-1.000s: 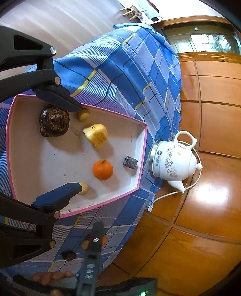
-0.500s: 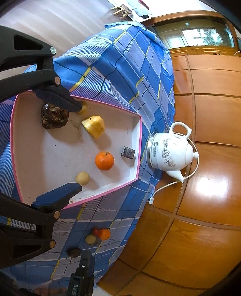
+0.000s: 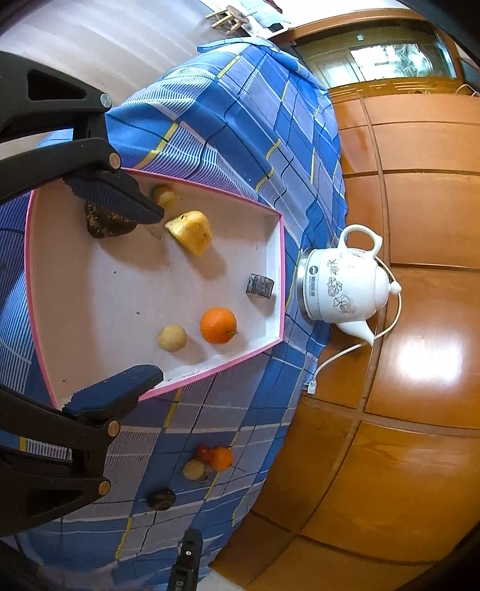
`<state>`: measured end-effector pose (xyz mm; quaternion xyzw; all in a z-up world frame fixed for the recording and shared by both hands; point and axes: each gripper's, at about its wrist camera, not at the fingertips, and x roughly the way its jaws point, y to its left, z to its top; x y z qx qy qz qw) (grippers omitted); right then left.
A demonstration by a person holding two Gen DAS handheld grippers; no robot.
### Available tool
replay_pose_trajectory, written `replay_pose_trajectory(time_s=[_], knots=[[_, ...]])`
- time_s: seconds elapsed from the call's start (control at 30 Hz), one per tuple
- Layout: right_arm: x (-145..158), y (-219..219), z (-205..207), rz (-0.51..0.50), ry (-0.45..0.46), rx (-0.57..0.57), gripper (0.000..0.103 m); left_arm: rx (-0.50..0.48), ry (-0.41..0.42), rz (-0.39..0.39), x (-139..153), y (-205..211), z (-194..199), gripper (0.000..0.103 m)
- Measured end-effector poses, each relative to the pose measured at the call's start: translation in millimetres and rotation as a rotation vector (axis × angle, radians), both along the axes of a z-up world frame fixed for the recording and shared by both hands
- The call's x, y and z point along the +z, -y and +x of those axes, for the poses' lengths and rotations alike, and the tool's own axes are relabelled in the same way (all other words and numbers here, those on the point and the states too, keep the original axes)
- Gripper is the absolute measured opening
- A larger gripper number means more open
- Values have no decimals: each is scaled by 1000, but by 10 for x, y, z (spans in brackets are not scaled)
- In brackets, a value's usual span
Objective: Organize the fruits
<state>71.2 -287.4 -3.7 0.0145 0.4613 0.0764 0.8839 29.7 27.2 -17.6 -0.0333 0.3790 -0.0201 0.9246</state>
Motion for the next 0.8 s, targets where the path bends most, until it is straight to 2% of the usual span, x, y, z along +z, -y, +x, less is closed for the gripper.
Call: replay_pose_trajectory(time_s=[0.3, 0.37, 0.43, 0.6, 0.8], knots=[[-46, 388, 12, -54, 30, -91, 44, -23, -5, 23, -7, 111, -2, 79], [-129, 583, 37, -3, 16, -158, 44, -28, -5, 31, -10, 133, -4, 79], [-200, 760, 83, 46, -36, -231, 44, -31, -7, 37, -16, 156, -7, 79], [-175, 1029, 79, 134, -37, -335, 44, -35, -10, 46, -22, 189, 3, 79], [-186, 1084, 79, 131, -53, -366, 44, -50, -18, 60, -39, 257, 3, 79]])
